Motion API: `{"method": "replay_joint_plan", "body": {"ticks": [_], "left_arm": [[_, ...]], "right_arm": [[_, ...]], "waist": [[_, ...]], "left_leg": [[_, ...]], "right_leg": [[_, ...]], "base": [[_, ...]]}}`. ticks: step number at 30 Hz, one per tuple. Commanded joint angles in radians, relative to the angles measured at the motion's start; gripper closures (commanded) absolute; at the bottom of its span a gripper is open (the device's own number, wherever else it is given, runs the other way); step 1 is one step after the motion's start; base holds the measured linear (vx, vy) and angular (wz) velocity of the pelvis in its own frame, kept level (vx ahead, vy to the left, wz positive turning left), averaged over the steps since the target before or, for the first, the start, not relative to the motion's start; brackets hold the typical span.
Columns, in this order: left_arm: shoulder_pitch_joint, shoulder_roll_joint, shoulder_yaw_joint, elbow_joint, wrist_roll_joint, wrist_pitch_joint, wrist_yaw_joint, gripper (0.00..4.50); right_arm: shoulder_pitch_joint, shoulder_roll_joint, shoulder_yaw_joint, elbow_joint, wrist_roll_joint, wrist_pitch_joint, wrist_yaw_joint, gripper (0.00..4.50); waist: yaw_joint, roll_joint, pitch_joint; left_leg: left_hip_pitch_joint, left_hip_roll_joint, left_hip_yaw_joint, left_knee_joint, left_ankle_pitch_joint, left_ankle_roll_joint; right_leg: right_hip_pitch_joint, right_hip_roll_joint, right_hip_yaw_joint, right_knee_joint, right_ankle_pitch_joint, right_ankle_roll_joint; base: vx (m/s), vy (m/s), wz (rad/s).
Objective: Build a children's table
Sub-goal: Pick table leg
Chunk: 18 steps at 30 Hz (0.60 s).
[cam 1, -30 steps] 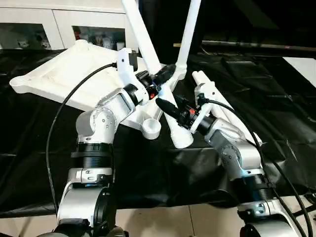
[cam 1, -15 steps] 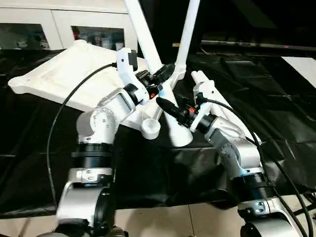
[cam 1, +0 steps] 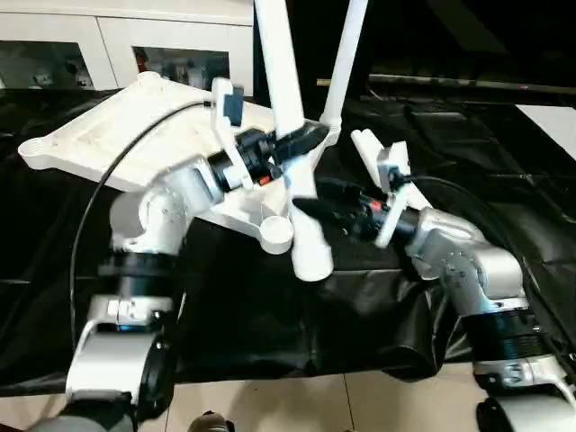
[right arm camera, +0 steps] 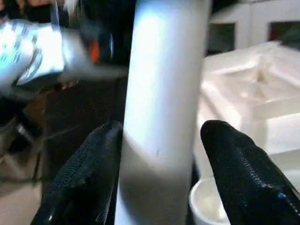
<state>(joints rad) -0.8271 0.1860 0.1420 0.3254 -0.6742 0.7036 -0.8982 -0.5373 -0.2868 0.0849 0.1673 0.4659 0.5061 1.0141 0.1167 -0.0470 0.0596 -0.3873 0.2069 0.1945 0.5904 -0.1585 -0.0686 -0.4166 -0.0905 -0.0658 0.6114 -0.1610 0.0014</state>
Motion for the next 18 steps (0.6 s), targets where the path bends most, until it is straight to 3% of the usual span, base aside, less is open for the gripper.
{"method": "replay_joint_plan", "body": {"ticks": [1,2,3,4,9,15,18], "left_arm": [[-0.03,-0.003,0.018,-0.037,-0.045,0.018,-0.045,2.69],[-0.03,-0.006,0.021,-0.04,-0.05,0.018,-0.048,2.69],[-0.031,-0.009,0.023,-0.042,-0.055,0.019,-0.049,2.69],[-0.03,-0.01,0.023,-0.043,-0.057,0.019,-0.05,2.69],[-0.018,-0.007,0.009,-0.039,-0.043,0.005,-0.046,2.69],[-0.016,-0.004,0.019,-0.024,-0.023,-0.016,-0.011,2.7],[-0.018,-0.013,0.027,-0.005,-0.002,-0.031,0.045,2.0]], "right_arm": [[0.016,-0.016,0.02,-0.016,-0.018,0.016,0.018,1.55],[0.017,-0.016,0.023,-0.015,-0.021,0.017,0.017,1.55],[0.017,-0.015,0.026,-0.014,-0.023,0.019,0.015,1.55],[0.017,-0.014,0.028,-0.012,-0.025,0.022,0.011,1.83],[0.006,0.004,0.033,0.017,-0.037,0.016,-0.01,2.25],[-0.003,0.017,0.03,0.035,-0.053,-0.009,-0.056,2.52],[-0.005,0.034,0.029,0.056,-0.086,-0.038,-0.112,2.55]], "waist": [[0.003,0.002,-0.073],[0.003,0.002,-0.074],[0.002,-0.005,-0.073],[0.003,-0.003,-0.073],[0.003,-0.002,-0.073],[0.004,-0.004,-0.075],[0.003,-0.005,-0.075]], "left_leg": [[0.021,0.019,-0.01,-0.068,-0.213,-0.011],[0.021,0.019,-0.01,-0.066,-0.213,-0.011],[0.021,0.019,-0.01,-0.067,-0.214,-0.01],[0.021,0.018,-0.01,-0.067,-0.215,-0.01],[0.021,0.02,-0.012,-0.068,-0.216,-0.015],[0.02,0.02,-0.011,-0.067,-0.198,-0.013],[0.02,0.02,-0.011,-0.067,-0.191,-0.021]], "right_leg": [[0.057,-0.049,0.037,-0.066,-0.22,-0.192],[0.056,-0.049,0.037,-0.066,-0.22,-0.192],[0.056,-0.049,0.036,-0.068,-0.229,-0.191],[0.056,-0.05,0.036,-0.067,-0.236,-0.19],[0.054,-0.05,0.036,-0.069,-0.256,-0.175],[0.055,-0.049,0.036,-0.065,-0.223,-0.182],[0.053,-0.049,0.037,-0.063,-0.214,-0.179]], "base": [[0.0,0.0,0.0],[0.0,0.0,0.0],[0.0,0.0,0.0],[0.0,0.0,0.0],[0.0,0.0,0.0],[0.0,0.0,0.0],[0.0,0.0,0.0]]}}
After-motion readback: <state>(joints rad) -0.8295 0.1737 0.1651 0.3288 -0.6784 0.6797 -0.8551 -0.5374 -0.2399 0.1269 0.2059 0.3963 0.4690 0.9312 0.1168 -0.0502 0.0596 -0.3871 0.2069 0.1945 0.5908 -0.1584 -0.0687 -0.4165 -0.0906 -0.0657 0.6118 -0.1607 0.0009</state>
